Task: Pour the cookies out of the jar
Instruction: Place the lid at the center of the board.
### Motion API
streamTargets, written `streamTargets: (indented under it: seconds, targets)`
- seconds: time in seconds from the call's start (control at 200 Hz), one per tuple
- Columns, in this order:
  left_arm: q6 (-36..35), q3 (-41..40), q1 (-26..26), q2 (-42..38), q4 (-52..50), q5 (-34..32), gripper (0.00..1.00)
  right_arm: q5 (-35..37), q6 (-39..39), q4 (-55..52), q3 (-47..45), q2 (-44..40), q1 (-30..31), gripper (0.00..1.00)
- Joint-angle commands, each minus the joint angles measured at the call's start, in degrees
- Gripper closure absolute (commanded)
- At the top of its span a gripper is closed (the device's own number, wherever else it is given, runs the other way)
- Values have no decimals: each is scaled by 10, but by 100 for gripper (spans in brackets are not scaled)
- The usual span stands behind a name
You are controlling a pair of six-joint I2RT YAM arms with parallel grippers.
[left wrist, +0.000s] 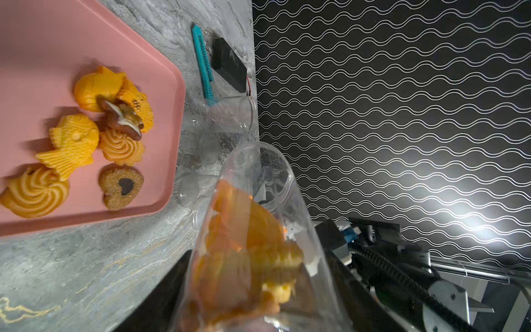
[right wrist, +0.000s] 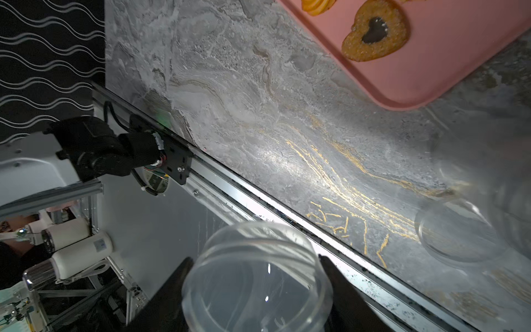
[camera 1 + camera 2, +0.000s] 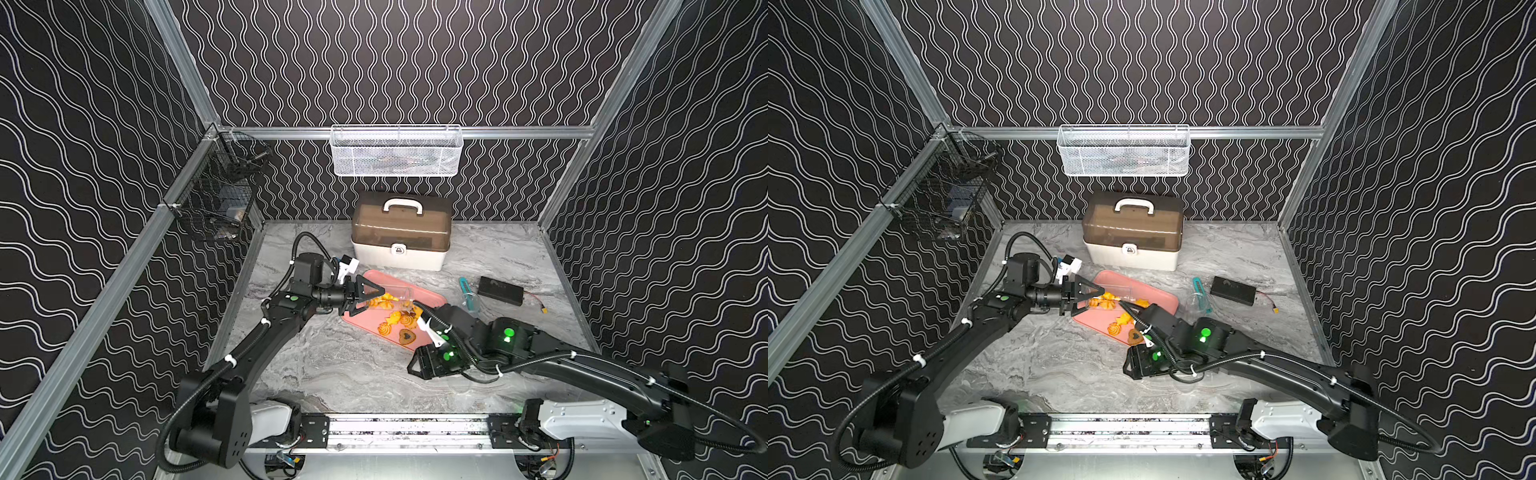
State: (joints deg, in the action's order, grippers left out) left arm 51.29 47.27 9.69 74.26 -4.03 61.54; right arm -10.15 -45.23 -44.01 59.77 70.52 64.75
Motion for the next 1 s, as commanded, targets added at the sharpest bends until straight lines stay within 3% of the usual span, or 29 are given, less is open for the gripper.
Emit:
streamTargets:
  seconds: [0.0, 0.315, 0.565, 0.801, 0.996]
  targets:
    - [-10, -12, -5, 35, 63, 16, 33, 12, -5, 45, -9, 33, 14, 39]
    - [-80, -14, -23, 144, 51, -13, 34, 15, 8, 73, -31, 99, 17, 39]
    - [-154, 22, -31, 170, -53, -52, 34, 29, 6, 79, -45, 146, 17, 38]
    - [-219, 69, -36, 177, -158, -113, 34, 63, 21, 31, -3, 211, 17, 38]
    - [-245, 92, -36, 184, -204, -142, 34, 81, 31, 2, 25, 251, 19, 30]
